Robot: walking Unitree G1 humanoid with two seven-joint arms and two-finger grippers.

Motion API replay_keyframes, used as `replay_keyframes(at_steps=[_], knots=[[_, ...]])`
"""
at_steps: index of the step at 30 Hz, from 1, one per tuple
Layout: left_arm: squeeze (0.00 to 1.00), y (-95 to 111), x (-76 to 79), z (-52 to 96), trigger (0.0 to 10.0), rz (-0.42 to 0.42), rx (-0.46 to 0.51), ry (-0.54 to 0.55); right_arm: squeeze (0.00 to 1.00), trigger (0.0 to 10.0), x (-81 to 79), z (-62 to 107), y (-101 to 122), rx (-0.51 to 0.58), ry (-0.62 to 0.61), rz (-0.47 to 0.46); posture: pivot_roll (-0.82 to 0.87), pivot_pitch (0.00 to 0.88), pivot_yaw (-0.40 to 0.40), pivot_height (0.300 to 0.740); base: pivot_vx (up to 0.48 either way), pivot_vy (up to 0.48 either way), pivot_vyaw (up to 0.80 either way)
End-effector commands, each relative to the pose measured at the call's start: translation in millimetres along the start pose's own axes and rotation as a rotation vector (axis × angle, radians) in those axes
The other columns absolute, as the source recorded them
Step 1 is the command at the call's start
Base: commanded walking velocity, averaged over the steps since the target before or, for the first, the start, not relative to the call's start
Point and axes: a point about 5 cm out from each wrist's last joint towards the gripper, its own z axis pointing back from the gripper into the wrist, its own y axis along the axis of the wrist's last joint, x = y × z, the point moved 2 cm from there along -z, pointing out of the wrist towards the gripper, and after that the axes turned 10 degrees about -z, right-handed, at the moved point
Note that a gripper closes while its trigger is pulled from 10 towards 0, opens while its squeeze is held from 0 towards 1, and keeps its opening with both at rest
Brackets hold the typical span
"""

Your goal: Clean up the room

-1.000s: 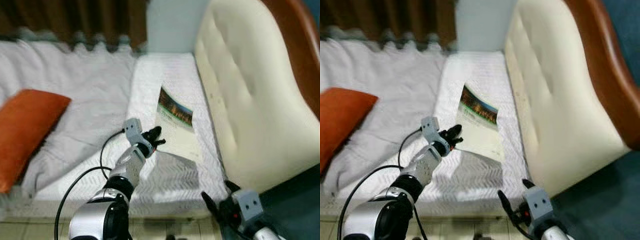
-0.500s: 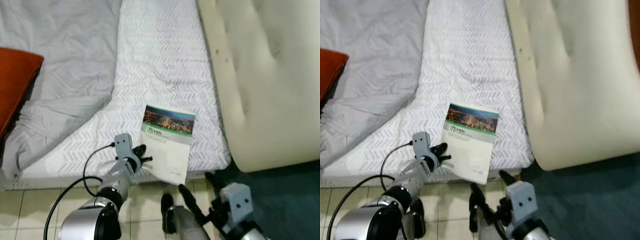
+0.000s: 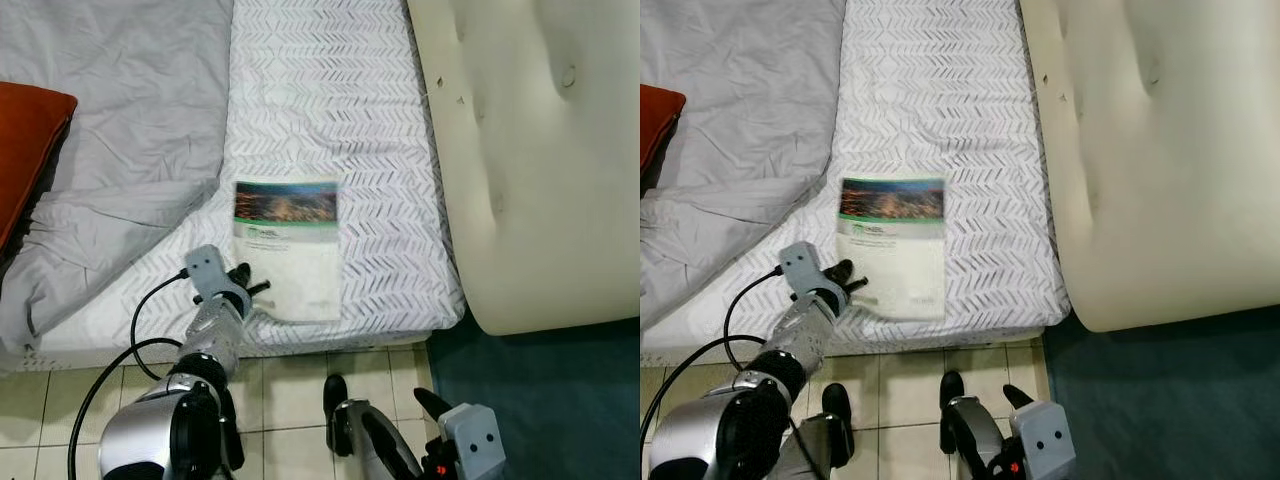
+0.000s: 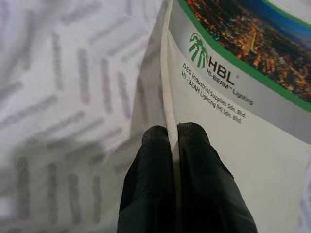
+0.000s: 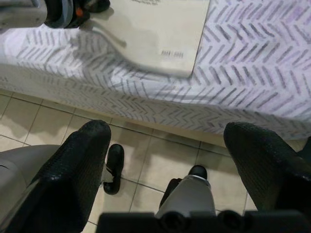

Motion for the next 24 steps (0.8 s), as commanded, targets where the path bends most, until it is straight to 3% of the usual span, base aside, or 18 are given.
replay_keyframes(at_steps=[1, 3, 9, 19, 24], knots=[[0.00, -16.6, 0.5, 3.4, 10.0, 0.026, -0.054, 0.010, 0.00, 10.0, -1.5, 7.3, -7.9, -0.041, -0.013, -0.009, -0.43, 0.594, -0.129, 0.740, 0.000, 0.000, 0.00], [0.00, -15.6, 17.3, 1.8, 10.0, -0.028, -0.062, -0.050, 0.00, 10.0, -4.9, 7.2, -7.4, -0.038, -0.014, -0.014, -0.44, 0.595, -0.123, 0.740, 0.000, 0.000, 0.00], [0.00, -7.3, 33.5, -1.1, 10.0, -0.100, -0.058, -0.124, 0.00, 10.0, -9.5, 10.1, -8.5, -0.038, -0.019, -0.020, -0.45, 0.596, -0.109, 0.740, 0.000, 0.000, 0.00], [0.00, -1.8, 47.2, -2.4, 10.0, -0.048, -0.053, -0.172, 0.00, 10.0, -17.6, 14.7, -11.9, -0.042, -0.039, -0.038, -0.46, 0.605, -0.090, 0.740, 0.000, 0.000, 0.00], [0.00, -9.4, 63.0, -0.1, 10.0, -0.081, -0.086, -0.241, 0.00, 10.0, -19.1, 15.2, -12.5, -0.043, -0.044, -0.041, -0.47, 0.604, -0.088, 0.740, 0.000, 0.000, 0.00]])
